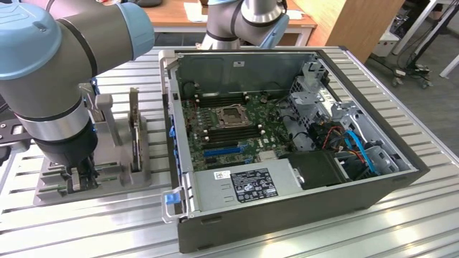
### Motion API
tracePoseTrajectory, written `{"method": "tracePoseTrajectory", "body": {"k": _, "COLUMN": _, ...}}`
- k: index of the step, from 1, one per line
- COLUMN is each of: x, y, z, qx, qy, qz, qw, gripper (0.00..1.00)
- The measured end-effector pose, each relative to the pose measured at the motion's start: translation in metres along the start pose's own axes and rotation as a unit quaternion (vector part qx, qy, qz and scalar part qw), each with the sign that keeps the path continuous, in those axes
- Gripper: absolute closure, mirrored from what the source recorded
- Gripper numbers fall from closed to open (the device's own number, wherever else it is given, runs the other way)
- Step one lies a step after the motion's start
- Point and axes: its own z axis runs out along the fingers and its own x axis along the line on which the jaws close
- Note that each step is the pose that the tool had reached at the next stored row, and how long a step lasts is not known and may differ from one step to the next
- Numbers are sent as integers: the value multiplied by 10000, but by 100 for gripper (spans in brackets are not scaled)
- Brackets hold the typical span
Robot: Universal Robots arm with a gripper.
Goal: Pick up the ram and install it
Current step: 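Pick up the ram and move it above insertion slot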
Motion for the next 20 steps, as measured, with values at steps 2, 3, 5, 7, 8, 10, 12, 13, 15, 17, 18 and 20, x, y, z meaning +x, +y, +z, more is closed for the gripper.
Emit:
{"method": "tracePoseTrajectory", "body": {"k": 2, "x": -2, "y": 1, "z": 0, "qx": 0, "qy": 0, "qz": 0, "qw": 10000, "gripper": 71}}
{"method": "tracePoseTrajectory", "body": {"k": 3, "x": -3, "y": 2, "z": 0, "qx": 0, "qy": 0, "qz": 1, "qw": 10000, "gripper": 71}}
{"method": "tracePoseTrajectory", "body": {"k": 5, "x": -3, "y": 3, "z": -1, "qx": 0, "qy": 0, "qz": 2, "qw": 10000, "gripper": 71}}
{"method": "tracePoseTrajectory", "body": {"k": 7, "x": -3, "y": 3, "z": -6, "qx": 0, "qy": 0, "qz": 4, "qw": 10000, "gripper": 71}}
{"method": "tracePoseTrajectory", "body": {"k": 8, "x": -3, "y": 3, "z": -8, "qx": 0, "qy": 0, "qz": 4, "qw": 10000, "gripper": 71}}
{"method": "tracePoseTrajectory", "body": {"k": 10, "x": -3, "y": 4, "z": -13, "qx": 0, "qy": 0, "qz": 5, "qw": 10000, "gripper": 71}}
{"method": "tracePoseTrajectory", "body": {"k": 12, "x": -3, "y": 3, "z": -13, "qx": 0, "qy": 0, "qz": 5, "qw": 10000, "gripper": 71}}
{"method": "tracePoseTrajectory", "body": {"k": 13, "x": -3, "y": 4, "z": -13, "qx": 0, "qy": 0, "qz": 5, "qw": 10000, "gripper": 71}}
{"method": "tracePoseTrajectory", "body": {"k": 15, "x": -3, "y": 3, "z": -13, "qx": 0, "qy": 0, "qz": 5, "qw": 10000, "gripper": 71}}
{"method": "tracePoseTrajectory", "body": {"k": 17, "x": -3, "y": 3, "z": -13, "qx": 0, "qy": 0, "qz": 5, "qw": 10000, "gripper": 71}}
{"method": "tracePoseTrajectory", "body": {"k": 18, "x": -3, "y": 3, "z": -13, "qx": 0, "qy": 0, "qz": 5, "qw": 10000, "gripper": 71}}
{"method": "tracePoseTrajectory", "body": {"k": 20, "x": -3, "y": 3, "z": -13, "qx": 0, "qy": 0, "qz": 5, "qw": 10000, "gripper": 71}}
